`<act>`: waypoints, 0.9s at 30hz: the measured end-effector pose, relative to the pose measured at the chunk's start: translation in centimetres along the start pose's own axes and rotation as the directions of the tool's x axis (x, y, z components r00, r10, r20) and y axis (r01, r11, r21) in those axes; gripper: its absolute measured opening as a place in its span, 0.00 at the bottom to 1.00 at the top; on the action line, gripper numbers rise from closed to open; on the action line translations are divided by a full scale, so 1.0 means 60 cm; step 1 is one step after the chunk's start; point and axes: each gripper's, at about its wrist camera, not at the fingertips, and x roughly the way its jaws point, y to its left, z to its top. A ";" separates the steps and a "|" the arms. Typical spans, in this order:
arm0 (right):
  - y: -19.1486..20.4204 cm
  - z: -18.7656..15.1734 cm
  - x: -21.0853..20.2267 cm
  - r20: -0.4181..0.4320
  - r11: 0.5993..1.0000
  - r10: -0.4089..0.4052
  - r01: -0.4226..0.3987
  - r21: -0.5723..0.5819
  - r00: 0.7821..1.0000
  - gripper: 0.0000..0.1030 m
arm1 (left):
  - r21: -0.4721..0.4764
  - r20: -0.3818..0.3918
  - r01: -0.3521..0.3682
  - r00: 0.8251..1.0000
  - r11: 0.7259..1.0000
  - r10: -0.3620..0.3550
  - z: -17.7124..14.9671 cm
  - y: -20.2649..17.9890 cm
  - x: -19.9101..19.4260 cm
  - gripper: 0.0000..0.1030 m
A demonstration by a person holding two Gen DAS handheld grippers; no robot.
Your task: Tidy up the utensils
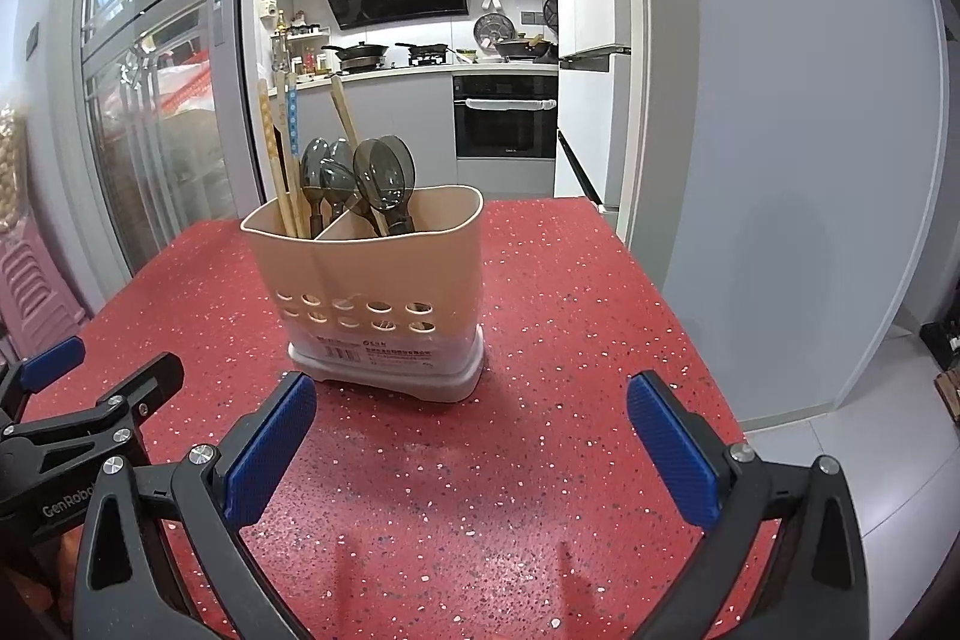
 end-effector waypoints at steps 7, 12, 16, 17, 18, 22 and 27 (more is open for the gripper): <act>0.000 0.000 0.001 0.001 1.000 -0.002 0.002 0.000 1.000 1.00 | -0.003 -0.001 0.002 1.000 1.000 -0.002 0.000 0.000 -0.001 1.00; -0.001 0.000 0.001 0.000 1.000 0.001 -0.001 0.001 1.000 1.00 | 0.000 -0.003 0.003 1.000 1.000 -0.003 0.000 -0.002 -0.001 1.00; 0.000 0.000 0.001 -0.001 1.000 0.001 -0.001 0.001 1.000 1.00 | 0.000 -0.004 0.002 1.000 1.000 -0.002 0.000 -0.003 -0.001 1.00; -0.001 0.000 0.000 -0.001 1.000 0.001 -0.001 0.002 1.000 1.00 | -0.001 -0.005 0.002 1.000 1.000 -0.002 0.000 -0.003 -0.001 1.00; -0.001 0.000 0.000 -0.002 1.000 0.001 -0.001 0.003 1.000 1.00 | -0.001 -0.005 0.003 1.000 1.000 -0.003 0.000 -0.003 -0.001 1.00; -0.001 0.000 0.000 -0.002 1.000 0.001 -0.001 0.003 1.000 1.00 | 0.000 -0.004 0.001 1.000 1.000 -0.001 -0.001 -0.004 -0.001 1.00; -0.001 -0.001 0.000 -0.001 1.000 0.001 -0.001 0.003 1.000 1.00 | 0.002 -0.005 0.002 1.000 1.000 -0.002 -0.001 -0.004 0.000 1.00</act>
